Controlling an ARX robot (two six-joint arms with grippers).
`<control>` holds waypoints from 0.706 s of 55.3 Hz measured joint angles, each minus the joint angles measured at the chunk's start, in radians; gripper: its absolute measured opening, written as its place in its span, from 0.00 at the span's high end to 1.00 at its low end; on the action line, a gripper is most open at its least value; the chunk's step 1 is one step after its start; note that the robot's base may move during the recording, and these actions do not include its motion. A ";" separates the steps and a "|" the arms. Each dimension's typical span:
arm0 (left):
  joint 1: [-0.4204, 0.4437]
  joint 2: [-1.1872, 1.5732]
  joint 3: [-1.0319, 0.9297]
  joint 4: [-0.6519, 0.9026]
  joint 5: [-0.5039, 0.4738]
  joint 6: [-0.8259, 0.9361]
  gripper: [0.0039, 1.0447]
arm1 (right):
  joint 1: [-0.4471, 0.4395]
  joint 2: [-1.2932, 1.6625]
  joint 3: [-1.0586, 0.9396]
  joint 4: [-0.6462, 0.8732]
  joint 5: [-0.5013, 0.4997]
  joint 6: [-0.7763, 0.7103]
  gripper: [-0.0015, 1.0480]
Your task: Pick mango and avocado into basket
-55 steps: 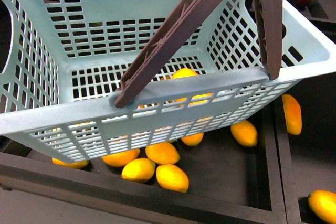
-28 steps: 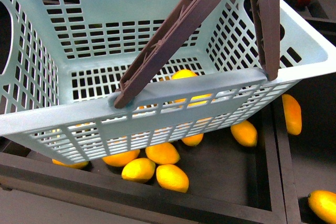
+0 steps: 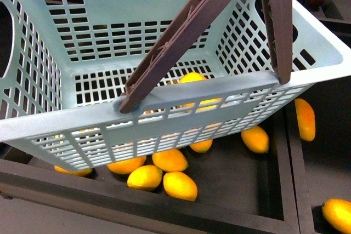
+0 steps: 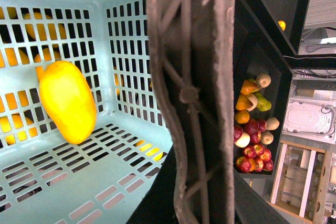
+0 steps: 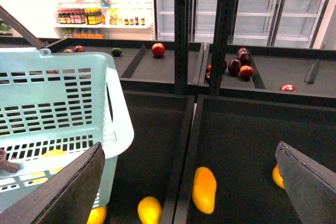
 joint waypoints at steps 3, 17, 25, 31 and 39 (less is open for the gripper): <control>0.000 0.000 0.000 0.000 0.000 0.000 0.93 | 0.000 0.000 0.000 0.000 0.002 0.000 0.07; -0.014 0.000 0.001 0.000 0.020 -0.007 0.93 | 0.000 0.000 0.000 -0.002 0.003 0.000 0.07; -0.009 0.002 0.002 0.000 0.005 -0.003 0.93 | 0.000 0.000 0.000 -0.005 0.001 0.000 0.07; 0.000 0.002 0.002 0.000 -0.009 0.001 0.93 | 0.000 0.000 0.000 -0.004 0.000 0.000 0.07; 0.002 0.002 0.002 0.000 -0.008 0.003 0.93 | 0.000 0.000 0.000 -0.004 0.000 0.000 0.07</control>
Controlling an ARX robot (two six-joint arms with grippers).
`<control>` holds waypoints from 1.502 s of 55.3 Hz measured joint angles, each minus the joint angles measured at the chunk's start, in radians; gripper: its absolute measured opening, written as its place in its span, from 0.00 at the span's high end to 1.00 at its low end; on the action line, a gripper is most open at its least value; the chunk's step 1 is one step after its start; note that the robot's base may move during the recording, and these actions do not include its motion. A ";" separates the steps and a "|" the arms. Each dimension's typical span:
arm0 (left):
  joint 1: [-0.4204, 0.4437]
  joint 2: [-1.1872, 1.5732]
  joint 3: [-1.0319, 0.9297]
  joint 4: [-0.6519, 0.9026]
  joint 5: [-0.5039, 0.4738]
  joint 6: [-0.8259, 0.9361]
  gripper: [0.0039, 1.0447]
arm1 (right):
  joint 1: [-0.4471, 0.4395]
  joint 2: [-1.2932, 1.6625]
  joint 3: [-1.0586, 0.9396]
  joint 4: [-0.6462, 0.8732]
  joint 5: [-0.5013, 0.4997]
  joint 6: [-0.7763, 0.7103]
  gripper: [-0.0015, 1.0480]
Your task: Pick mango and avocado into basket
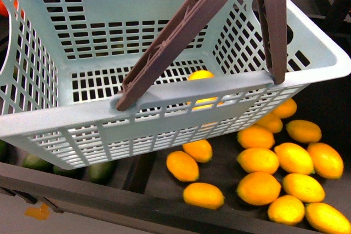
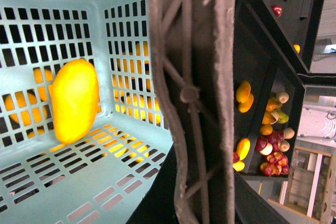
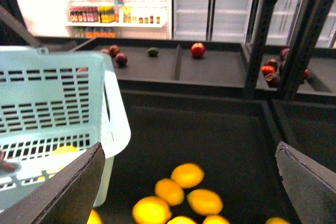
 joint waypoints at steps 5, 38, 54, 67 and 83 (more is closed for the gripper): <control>-0.001 0.000 0.000 0.000 0.011 -0.002 0.93 | 0.000 0.000 0.000 0.000 -0.001 0.000 0.07; 0.000 0.000 0.001 0.000 0.003 -0.002 0.93 | 0.000 0.002 0.001 -0.002 0.000 -0.001 0.07; -0.002 0.002 0.001 0.000 0.010 -0.004 0.93 | 0.000 0.000 0.000 0.000 0.000 -0.002 0.07; -0.002 0.002 0.001 0.000 0.006 -0.002 0.93 | 0.000 0.000 0.000 0.000 0.000 -0.002 0.07; 0.014 0.002 0.002 0.000 0.000 -0.001 0.93 | -0.002 0.001 0.000 0.000 -0.008 -0.002 0.07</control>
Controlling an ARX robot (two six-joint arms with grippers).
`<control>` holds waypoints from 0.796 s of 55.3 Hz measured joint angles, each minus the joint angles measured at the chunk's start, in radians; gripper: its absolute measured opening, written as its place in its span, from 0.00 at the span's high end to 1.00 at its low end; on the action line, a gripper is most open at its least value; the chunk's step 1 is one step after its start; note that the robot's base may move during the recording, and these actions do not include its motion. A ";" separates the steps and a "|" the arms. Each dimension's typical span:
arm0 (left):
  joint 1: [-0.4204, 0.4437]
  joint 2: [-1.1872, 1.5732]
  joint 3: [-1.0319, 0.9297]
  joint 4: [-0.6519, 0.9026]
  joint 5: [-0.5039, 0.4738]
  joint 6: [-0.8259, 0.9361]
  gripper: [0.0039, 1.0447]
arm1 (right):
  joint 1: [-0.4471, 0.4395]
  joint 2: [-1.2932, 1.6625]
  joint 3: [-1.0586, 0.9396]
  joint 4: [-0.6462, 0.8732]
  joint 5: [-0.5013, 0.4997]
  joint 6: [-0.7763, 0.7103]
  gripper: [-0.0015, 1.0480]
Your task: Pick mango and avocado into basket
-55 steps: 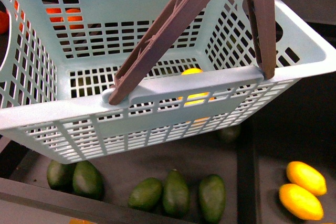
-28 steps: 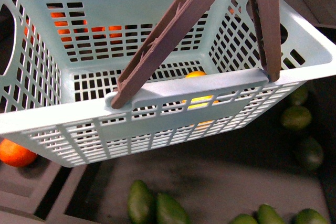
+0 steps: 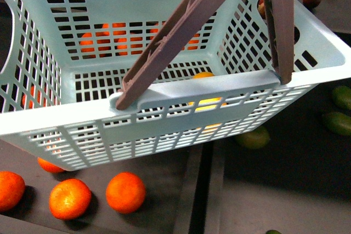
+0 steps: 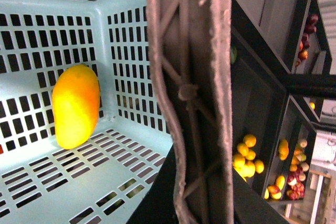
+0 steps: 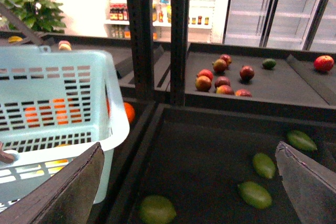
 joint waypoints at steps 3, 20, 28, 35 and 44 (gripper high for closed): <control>0.007 0.000 0.000 0.000 -0.011 -0.001 0.93 | 0.000 -0.001 0.000 0.000 0.002 0.000 0.07; -0.009 0.000 0.000 0.000 0.006 0.001 0.93 | 0.000 -0.001 0.000 0.000 0.005 0.000 0.07; -0.019 0.000 0.000 0.000 0.021 0.000 0.93 | 0.015 0.030 0.024 -0.066 0.076 0.029 0.07; -0.020 0.000 0.000 0.000 0.021 -0.004 0.93 | -0.051 0.361 0.153 -0.244 0.188 0.180 0.07; -0.019 0.000 0.000 0.000 0.008 -0.002 0.93 | -0.227 0.748 0.187 0.016 0.006 0.199 0.07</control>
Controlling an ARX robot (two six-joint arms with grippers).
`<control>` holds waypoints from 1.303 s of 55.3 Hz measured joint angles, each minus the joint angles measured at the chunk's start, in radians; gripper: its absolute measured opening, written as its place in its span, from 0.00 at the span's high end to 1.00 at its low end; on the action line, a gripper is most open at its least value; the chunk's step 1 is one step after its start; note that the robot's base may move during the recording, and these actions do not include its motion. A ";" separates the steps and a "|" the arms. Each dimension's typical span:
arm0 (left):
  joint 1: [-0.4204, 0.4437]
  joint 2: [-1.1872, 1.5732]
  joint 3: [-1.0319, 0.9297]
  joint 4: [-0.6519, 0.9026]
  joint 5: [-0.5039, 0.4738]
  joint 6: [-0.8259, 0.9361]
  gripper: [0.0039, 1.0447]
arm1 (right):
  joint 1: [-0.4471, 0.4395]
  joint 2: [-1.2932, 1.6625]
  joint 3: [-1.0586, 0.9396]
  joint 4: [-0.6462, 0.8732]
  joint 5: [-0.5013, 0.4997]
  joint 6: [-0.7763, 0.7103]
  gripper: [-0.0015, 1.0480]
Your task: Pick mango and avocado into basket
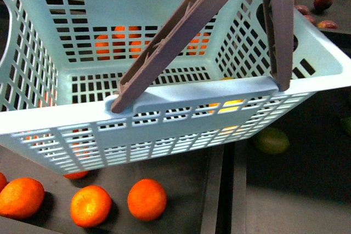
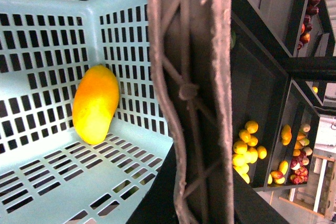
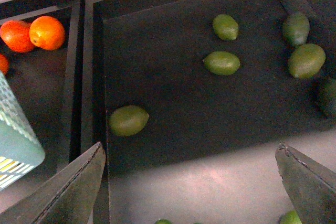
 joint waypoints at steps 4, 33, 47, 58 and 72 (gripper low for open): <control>0.005 0.000 0.000 0.000 -0.008 0.000 0.93 | -0.045 0.156 0.026 0.135 -0.068 -0.055 0.07; 0.002 0.000 0.000 0.000 0.003 0.001 0.93 | -0.144 1.213 0.455 0.453 -0.303 -0.999 0.07; 0.003 0.000 0.000 0.000 -0.002 0.001 0.93 | -0.033 1.437 0.655 0.212 -0.343 -1.262 0.07; 0.003 0.000 0.000 0.000 -0.003 0.001 0.93 | 0.058 1.601 0.835 0.097 -0.360 -1.332 0.07; 0.003 0.000 0.000 0.000 -0.004 0.002 0.93 | 0.107 1.750 1.036 0.030 -0.376 -1.327 0.07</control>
